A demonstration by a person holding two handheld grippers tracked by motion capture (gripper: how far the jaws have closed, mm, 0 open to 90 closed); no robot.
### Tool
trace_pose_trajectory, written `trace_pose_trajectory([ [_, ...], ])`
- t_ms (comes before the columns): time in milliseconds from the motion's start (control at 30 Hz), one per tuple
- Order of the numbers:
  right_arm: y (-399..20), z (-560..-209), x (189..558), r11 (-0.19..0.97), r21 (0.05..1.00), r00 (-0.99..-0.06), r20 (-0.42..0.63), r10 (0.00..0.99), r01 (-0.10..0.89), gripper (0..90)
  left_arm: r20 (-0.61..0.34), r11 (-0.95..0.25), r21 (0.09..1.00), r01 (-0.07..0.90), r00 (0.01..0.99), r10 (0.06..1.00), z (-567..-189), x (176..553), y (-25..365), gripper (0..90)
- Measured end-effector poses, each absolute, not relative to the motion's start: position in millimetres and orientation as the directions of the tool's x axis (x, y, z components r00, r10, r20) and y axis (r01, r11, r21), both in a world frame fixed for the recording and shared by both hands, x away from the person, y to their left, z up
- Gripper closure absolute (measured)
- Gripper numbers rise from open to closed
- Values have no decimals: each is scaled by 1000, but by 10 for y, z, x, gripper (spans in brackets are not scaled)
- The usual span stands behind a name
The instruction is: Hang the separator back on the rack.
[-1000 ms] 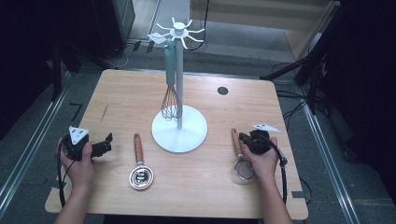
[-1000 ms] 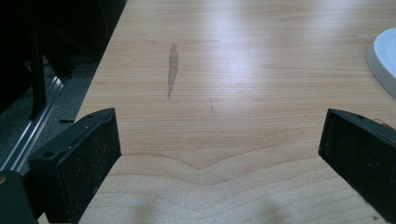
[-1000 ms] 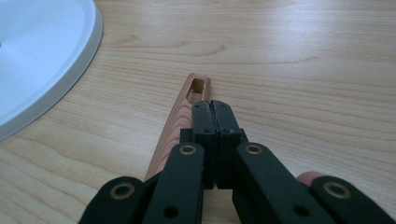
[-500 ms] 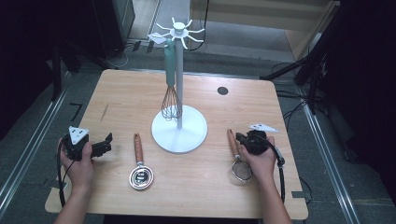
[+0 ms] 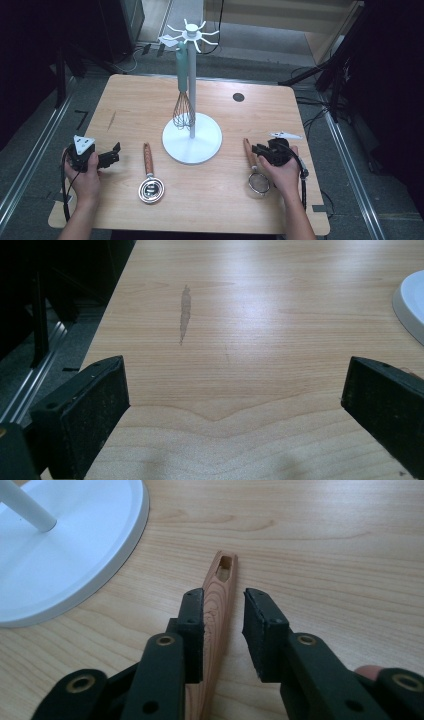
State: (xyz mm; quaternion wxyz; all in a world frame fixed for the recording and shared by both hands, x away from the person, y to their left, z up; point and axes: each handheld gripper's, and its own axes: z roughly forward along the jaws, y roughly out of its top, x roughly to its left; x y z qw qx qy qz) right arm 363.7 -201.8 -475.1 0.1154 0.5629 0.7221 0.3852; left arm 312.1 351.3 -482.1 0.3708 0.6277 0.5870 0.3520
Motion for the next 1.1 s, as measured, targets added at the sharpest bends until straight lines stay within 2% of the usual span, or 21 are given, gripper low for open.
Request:
trace_pose_trajectory([
  [300,-1925,-4696,3659,105,623,-334,263,905,775,645,8,-37,879,476,64,998,-4821,3121,3513,0],
  [633,-1895,-4665,3674,110,542,-314,299,901,833,630,9,-38,879,476,65,998,-4821,3121,3512,0],
  [1100,-1903,-4646,3702,98,474,-272,315,909,875,613,11,-41,878,476,66,998,-4820,3120,3509,0],
])
